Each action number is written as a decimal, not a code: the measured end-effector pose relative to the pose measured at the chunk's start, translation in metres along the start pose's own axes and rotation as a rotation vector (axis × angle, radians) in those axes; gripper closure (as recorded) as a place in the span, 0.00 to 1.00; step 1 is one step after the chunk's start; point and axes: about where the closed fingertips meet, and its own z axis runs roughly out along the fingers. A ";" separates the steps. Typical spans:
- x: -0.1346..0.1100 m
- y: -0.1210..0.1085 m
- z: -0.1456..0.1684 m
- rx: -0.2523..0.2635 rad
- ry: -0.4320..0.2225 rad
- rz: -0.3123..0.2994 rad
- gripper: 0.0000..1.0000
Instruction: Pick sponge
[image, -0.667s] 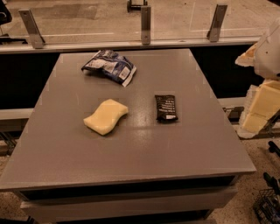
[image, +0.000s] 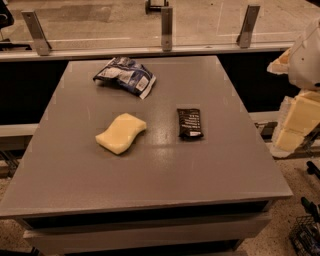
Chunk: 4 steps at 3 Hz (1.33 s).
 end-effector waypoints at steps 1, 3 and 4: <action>-0.008 0.005 0.000 0.007 0.010 -0.040 0.00; -0.031 0.013 0.011 -0.011 0.017 -0.148 0.00; -0.047 0.011 0.021 -0.038 0.026 -0.214 0.00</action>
Offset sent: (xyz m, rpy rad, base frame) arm -0.0085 0.0321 -0.0097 -0.0643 -0.0015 0.1369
